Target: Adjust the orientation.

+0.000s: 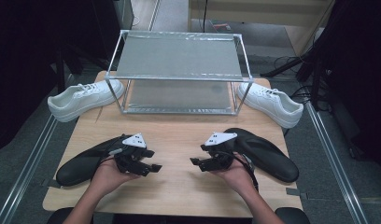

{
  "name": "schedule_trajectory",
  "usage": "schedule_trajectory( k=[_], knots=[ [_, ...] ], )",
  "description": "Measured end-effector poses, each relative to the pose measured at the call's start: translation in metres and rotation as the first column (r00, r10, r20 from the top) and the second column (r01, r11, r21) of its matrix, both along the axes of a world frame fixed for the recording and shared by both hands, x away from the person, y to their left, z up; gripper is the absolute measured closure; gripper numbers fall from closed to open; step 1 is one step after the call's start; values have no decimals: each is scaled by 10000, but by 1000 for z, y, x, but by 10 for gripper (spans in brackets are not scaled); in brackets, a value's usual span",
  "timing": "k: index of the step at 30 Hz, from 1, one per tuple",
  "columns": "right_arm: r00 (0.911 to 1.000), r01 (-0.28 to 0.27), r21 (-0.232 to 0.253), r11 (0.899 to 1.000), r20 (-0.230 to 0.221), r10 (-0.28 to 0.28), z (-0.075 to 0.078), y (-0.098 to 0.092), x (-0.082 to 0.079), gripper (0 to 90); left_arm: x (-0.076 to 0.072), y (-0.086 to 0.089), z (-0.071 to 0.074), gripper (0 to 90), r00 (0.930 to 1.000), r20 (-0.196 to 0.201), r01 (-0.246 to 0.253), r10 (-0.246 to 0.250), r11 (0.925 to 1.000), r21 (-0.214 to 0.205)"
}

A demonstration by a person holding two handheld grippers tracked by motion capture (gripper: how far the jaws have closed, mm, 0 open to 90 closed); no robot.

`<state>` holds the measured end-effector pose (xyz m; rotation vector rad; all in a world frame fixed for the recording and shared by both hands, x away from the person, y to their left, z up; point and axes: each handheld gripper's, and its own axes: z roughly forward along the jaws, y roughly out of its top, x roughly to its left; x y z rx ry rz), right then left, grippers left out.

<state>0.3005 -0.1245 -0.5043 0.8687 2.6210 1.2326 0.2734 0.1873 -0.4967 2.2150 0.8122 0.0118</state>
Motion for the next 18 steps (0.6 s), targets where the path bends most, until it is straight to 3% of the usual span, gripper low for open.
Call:
schedule_trajectory(
  k=[3,7,13,18],
  knots=[
    [9999,-16,50,10000,124,16,2,-1,1,353,-2,4,2,333,9998,-50,-192,191,9998,-106],
    [10000,15,161,9999,51,-16,3,-2,4,361,-2,10,4,347,9960,-413,-795,794,9968,-2],
    [9999,-144,160,9998,26,144,3,1,6,364,-6,20,5,382,9940,-346,-1025,1040,9938,426],
    [9995,-328,36,9995,-6,328,2,6,8,365,-8,30,7,399,9944,-390,-967,985,9943,456]
  ],
)
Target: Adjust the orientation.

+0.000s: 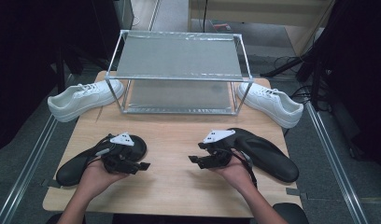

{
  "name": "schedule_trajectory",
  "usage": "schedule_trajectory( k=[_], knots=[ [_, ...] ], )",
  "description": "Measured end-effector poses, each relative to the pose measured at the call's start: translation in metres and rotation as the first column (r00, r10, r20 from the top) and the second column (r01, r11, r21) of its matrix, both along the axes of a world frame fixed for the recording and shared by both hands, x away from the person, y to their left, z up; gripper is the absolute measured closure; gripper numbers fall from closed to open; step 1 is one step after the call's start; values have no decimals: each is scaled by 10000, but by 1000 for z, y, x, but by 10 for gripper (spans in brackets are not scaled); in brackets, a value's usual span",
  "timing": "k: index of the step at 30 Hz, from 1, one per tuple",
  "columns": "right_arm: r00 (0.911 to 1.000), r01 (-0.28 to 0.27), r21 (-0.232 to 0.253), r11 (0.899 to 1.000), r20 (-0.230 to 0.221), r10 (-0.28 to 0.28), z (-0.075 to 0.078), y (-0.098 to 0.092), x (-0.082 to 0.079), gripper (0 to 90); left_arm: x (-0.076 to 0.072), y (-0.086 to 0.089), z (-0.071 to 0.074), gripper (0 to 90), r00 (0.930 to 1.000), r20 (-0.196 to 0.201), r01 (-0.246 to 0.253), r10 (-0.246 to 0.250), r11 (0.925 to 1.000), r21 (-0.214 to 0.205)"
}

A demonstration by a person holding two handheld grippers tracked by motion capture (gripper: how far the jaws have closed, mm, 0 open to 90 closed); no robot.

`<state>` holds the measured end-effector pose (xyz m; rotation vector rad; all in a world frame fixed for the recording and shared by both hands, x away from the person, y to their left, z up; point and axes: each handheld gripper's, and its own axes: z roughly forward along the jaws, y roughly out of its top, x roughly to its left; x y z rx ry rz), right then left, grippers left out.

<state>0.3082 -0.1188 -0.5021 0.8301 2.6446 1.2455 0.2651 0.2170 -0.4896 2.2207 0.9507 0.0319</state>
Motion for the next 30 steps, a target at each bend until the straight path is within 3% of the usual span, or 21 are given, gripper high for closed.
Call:
schedule_trajectory(
  k=[10,20,30],
  knots=[
    [9999,-150,-69,9999,-60,149,0,6,4,368,-8,22,5,402,9991,163,-400,401,9992,-63],
    [9993,-344,-179,9992,-141,342,-2,12,5,368,-16,41,16,410,9985,301,-467,465,9989,62],
    [9993,-344,-260,9991,-122,341,-3,14,5,368,-21,66,23,460,9942,448,-976,979,9952,-97]
  ],
)
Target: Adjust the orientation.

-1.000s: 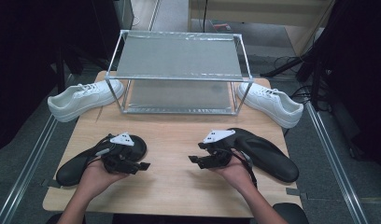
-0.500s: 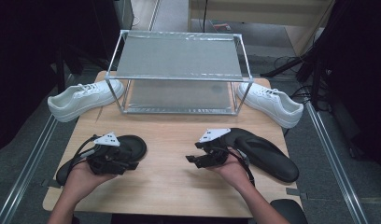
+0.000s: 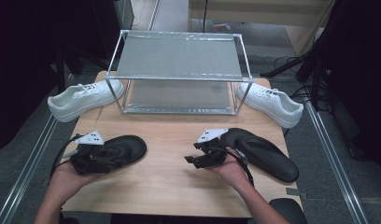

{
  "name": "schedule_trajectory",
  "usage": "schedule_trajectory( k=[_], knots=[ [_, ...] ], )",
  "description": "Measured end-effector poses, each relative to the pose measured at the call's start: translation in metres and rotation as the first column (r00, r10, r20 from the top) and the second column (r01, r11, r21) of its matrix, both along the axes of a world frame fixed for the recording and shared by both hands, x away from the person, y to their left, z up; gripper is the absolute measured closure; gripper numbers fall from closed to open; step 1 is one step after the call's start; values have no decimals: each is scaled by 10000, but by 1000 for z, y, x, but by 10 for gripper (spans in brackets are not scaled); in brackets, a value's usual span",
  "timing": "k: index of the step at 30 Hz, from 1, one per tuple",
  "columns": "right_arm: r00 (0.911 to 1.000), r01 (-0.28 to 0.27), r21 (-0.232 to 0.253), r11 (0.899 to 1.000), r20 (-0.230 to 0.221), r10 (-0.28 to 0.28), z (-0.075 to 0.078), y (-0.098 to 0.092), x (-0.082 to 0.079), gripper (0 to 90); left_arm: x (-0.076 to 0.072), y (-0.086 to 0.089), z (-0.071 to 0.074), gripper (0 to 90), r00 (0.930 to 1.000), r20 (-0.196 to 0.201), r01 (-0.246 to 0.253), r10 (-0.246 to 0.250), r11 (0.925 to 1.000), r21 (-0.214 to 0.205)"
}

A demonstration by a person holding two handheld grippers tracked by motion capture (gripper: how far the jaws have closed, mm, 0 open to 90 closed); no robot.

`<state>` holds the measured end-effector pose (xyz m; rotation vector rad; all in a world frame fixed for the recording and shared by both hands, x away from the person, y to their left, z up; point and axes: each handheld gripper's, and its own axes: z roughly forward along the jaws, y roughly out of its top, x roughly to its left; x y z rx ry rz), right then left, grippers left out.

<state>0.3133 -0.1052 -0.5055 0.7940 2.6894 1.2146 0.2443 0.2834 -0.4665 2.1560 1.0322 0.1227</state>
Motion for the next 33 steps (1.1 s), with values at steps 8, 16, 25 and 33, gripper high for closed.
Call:
schedule_trajectory(
  k=[8,16,25,33],
  knots=[
    [10000,-20,-75,10000,-22,19,-1,1,0,369,-1,20,-6,459,9990,-103,-433,432,9991,-21],
    [10000,-6,-135,9999,11,6,-1,1,0,368,4,23,-26,476,9978,-542,-381,384,9993,64],
    [10000,-58,-243,9997,63,59,-2,3,-1,369,6,25,-39,636,9966,-817,93,-51,9986,512],
    [10000,-72,-261,9996,48,73,-3,3,-1,370,7,26,-40,728,9955,-947,105,-72,9993,346]
  ],
)
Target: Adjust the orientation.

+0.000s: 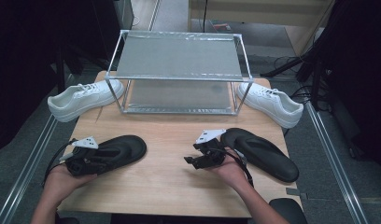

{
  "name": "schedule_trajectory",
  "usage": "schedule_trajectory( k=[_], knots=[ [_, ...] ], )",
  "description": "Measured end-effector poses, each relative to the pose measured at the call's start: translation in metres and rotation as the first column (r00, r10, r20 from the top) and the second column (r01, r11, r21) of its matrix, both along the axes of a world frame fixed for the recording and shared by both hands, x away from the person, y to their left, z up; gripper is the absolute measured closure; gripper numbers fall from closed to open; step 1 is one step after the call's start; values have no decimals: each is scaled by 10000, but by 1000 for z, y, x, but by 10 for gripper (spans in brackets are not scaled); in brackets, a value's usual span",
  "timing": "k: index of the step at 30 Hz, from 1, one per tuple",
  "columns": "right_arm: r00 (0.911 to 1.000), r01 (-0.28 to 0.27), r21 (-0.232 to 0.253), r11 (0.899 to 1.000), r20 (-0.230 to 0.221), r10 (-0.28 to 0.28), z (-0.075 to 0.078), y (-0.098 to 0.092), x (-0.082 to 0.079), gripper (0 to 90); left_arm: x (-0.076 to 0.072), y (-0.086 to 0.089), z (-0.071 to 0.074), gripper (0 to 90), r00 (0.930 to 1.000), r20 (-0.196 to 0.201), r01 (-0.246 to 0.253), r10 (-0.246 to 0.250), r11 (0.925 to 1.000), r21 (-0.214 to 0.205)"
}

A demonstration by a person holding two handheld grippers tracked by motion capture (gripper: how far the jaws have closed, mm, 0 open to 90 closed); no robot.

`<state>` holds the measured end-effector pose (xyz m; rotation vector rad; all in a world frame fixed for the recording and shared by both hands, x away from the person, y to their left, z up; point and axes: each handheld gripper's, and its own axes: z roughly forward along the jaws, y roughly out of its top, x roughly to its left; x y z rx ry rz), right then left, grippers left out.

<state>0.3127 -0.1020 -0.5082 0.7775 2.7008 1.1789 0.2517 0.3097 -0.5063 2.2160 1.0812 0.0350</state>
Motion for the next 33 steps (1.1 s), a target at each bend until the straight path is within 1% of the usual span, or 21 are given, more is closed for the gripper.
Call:
schedule_trajectory(
  k=[2,4,5,6,8,9,10,12,15,17,21,24,27,29,33],
  knots=[
    [10000,-33,4,10000,15,33,0,0,0,370,0,0,1,741,9999,114,101,-102,9999,87],
    [10000,-30,11,10000,4,30,0,1,0,371,0,-1,2,753,9999,94,120,-120,9999,-5],
    [10000,-41,50,10000,-57,41,-1,1,0,371,1,-2,2,760,10000,41,76,-76,10000,-23],
    [9997,-57,160,9999,-222,60,-1,0,0,371,1,-3,2,765,10000,43,44,-45,10000,23],
    [9989,-58,406,9992,-453,77,-1,0,1,372,0,-4,3,776,9999,123,50,-51,10000,57],
    [9990,-69,454,9989,-443,89,-1,0,1,372,0,-4,4,782,9998,163,65,-65,10000,35],
    [9990,-72,501,9987,-427,93,0,0,1,373,0,-4,5,793,9998,203,17,-16,10000,-76],
    [9989,-87,604,9981,-460,115,0,0,1,373,-1,-4,8,814,9994,350,-55,58,10000,-80],
    [9991,-58,560,9984,-418,82,0,0,2,373,-1,-5,13,822,9989,436,-192,194,9998,-34],
    [9992,-47,515,9987,-391,67,0,0,2,373,-2,-7,15,823,9987,466,-196,192,9998,90],
    [9993,-21,541,9985,-366,41,0,0,1,373,-2,-10,20,822,9985,506,-223,217,9997,106],
    [9995,27,571,9984,-317,-8,1,-1,2,374,-1,-12,25,822,9981,539,-285,286,9996,-20],
    [9996,73,588,9982,-267,-57,1,-2,2,375,2,-18,31,823,9988,379,-305,306,9995,-11],
    [9997,107,579,9983,-233,-94,2,-3,1,375,5,-24,36,823,9993,193,-317,319,9994,-137],
    [9997,190,571,9982,-195,-179,2,-6,0,374,10,-37,43,823,9997,225,-82,84,9999,-81]
  ],
)
